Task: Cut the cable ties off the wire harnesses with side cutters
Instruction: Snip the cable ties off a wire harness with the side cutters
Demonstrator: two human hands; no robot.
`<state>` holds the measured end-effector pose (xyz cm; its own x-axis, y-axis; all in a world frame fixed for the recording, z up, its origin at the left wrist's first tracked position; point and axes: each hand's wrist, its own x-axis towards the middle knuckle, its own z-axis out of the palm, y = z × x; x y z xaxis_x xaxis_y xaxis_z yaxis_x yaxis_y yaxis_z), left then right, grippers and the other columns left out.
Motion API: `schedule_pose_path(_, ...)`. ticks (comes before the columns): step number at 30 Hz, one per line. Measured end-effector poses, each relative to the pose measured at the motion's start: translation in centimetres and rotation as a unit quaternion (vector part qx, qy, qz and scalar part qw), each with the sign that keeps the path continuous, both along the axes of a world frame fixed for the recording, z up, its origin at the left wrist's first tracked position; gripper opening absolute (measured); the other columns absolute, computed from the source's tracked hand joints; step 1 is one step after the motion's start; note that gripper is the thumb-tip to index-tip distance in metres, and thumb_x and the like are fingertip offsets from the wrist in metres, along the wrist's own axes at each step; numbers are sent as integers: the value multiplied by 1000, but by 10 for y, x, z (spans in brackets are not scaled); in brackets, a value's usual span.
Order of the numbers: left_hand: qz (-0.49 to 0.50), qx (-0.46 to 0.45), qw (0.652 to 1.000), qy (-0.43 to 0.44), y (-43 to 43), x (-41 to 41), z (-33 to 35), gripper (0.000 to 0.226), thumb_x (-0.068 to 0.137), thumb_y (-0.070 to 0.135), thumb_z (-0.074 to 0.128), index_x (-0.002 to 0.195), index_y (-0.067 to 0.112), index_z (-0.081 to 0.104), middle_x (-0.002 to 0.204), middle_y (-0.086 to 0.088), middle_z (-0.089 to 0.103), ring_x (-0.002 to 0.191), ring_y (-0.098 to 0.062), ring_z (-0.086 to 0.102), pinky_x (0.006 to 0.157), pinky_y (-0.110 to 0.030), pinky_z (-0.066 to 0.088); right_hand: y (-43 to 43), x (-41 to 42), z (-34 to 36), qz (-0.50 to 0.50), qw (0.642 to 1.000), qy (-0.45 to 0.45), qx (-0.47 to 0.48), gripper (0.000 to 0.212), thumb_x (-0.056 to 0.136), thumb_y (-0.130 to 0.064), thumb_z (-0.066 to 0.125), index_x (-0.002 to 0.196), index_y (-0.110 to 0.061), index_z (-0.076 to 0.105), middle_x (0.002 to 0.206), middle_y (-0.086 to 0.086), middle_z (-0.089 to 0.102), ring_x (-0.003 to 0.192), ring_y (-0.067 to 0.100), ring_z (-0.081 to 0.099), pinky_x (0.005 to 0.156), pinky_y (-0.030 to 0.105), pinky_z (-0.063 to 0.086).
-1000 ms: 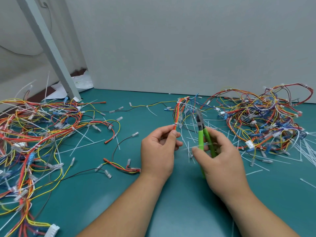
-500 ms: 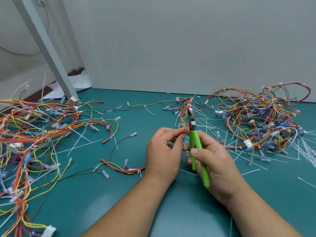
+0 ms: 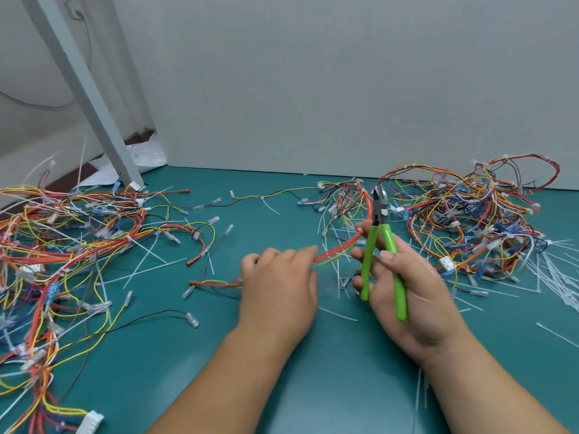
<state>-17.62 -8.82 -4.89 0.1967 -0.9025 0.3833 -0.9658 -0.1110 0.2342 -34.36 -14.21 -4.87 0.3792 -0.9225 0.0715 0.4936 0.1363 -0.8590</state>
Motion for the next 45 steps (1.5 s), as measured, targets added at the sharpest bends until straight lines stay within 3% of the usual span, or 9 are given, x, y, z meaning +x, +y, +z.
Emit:
schedule_pose_path(3, 38, 1, 999, -34, 7, 19, 20, 28, 93, 44, 57, 120, 40, 62, 107, 13, 68, 108, -20, 59, 91, -42, 32, -1, 0, 2, -10, 1000, -27, 11, 44, 80, -21, 56, 121, -21, 71, 123, -8, 66, 103, 16, 58, 71, 34, 41)
schedule_pose_path(9, -12, 87, 993, 74, 20, 48, 21, 30, 95, 50, 57, 122, 39, 63, 105, 18, 64, 107, -8, 60, 96, -38, 48, -6, -4, 7, -29, 998, -56, 20, 37, 83, -25, 51, 112, -30, 73, 116, -12, 66, 101, 14, 60, 74, 36, 38)
schedule_pose_path(20, -2, 14, 998, 63, 20, 53, -13, 13, 96, 49, 57, 99, 38, 64, 99, 19, 57, 103, -8, 49, 84, -35, 31, -3, -4, 8, -10, 998, -51, 23, 37, 83, -25, 52, 114, -31, 72, 120, -9, 67, 110, 18, 60, 78, 39, 38)
schedule_pose_path(23, 6, -24, 982, 186, 12, 48, -14, 15, 98, 47, 55, 93, 35, 62, 81, 17, 67, 84, -8, 61, 84, -35, 39, -3, -5, 9, -36, 994, -82, 56, 41, 82, -28, 56, 122, -29, 65, 115, 0, 59, 100, 21, 59, 79, 36, 41)
schedule_pose_path(26, 13, -98, 933, 346, 5, 35, -17, 16, 98, 41, 61, 84, 33, 64, 65, 17, 62, 60, -5, 55, 58, -17, 41, -2, -4, 10, -87, 991, -88, 59, 43, 82, -29, 59, 124, -32, 65, 99, -6, 60, 99, 22, 60, 75, 31, 46)
schedule_pose_path(32, 65, -221, 855, 465, -4, 27, -18, 17, 99, 31, 63, 83, 26, 65, 59, 17, 53, 54, -4, 43, 51, -18, 36, 7, 0, 7, -187, 975, 96, -74, 49, 76, -31, 65, 123, -43, 65, 107, -9, 66, 97, 11, 65, 78, 27, 52)
schedule_pose_path(34, 76, -238, 835, 491, -5, 30, -15, 14, 99, 28, 63, 86, 27, 68, 59, 18, 52, 53, -3, 43, 51, -14, 36, 14, 3, 5, -204, 951, 169, -158, 53, 77, -30, 68, 127, -47, 62, 120, -5, 60, 88, 2, 65, 78, 16, 51)
schedule_pose_path(39, 82, -224, 829, 507, -5, 27, -14, 18, 98, 29, 64, 80, 27, 68, 55, 8, 51, 48, -10, 50, 49, -22, 40, 25, 8, 1, -262, 880, 292, -268, 65, 73, -32, 76, 128, -61, 54, 125, -24, 37, 92, 8, 62, 86, 9, 45)
schedule_pose_path(45, 100, -218, 810, 535, -5, 26, -12, 17, 97, 31, 65, 81, 26, 69, 66, 9, 69, 44, -11, 62, 47, -15, 44, 34, 11, 2, -137, 841, 377, -363, 67, 69, -27, 79, 133, -29, 64, 112, -14, 62, 94, 12, 61, 78, 11, 43)
